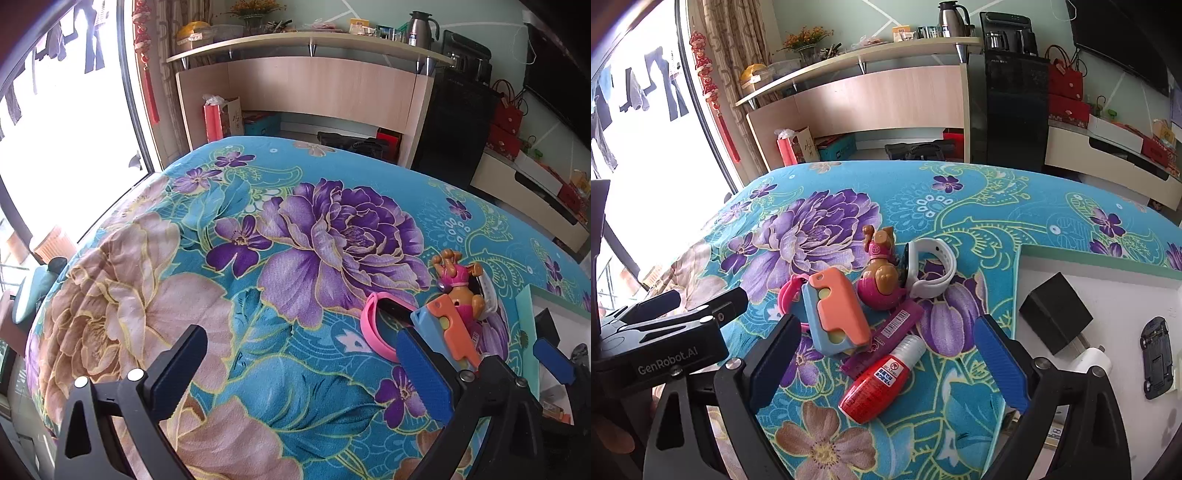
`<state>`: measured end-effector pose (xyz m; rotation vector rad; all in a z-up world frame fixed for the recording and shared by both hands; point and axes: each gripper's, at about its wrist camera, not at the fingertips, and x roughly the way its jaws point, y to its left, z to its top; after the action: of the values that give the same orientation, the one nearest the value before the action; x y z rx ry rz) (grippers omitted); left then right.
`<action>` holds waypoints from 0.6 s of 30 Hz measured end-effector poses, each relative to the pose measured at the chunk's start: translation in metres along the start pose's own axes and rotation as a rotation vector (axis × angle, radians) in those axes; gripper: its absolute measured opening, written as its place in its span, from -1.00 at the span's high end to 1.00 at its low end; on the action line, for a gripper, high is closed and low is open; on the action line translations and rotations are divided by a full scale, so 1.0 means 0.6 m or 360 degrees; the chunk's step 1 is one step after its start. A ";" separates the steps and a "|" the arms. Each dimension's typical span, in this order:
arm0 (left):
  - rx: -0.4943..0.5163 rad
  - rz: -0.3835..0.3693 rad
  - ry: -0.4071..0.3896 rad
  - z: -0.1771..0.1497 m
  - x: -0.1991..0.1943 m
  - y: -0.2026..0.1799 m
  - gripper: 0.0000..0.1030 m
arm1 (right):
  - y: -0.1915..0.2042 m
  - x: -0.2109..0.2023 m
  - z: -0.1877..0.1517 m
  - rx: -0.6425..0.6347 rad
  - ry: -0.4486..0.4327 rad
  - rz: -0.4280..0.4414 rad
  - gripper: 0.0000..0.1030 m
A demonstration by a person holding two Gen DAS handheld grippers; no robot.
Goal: Organize rigid objects
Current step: 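Withdraw both tools from the tray back toward the object pile, then grasp the orange-and-blue folding toy with the right tool while the left tool grasps the pink watch band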
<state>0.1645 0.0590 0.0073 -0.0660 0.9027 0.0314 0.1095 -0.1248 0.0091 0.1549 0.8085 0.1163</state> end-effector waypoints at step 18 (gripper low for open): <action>-0.0213 -0.0108 0.0156 0.019 0.088 0.037 -1.00 | 0.041 0.076 0.012 -0.0083 0.0106 0.0031 -0.48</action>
<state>0.2048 0.0820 -0.0280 -0.2245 0.9954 0.0259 0.1449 -0.0939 -0.0138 0.1102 0.8698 0.1613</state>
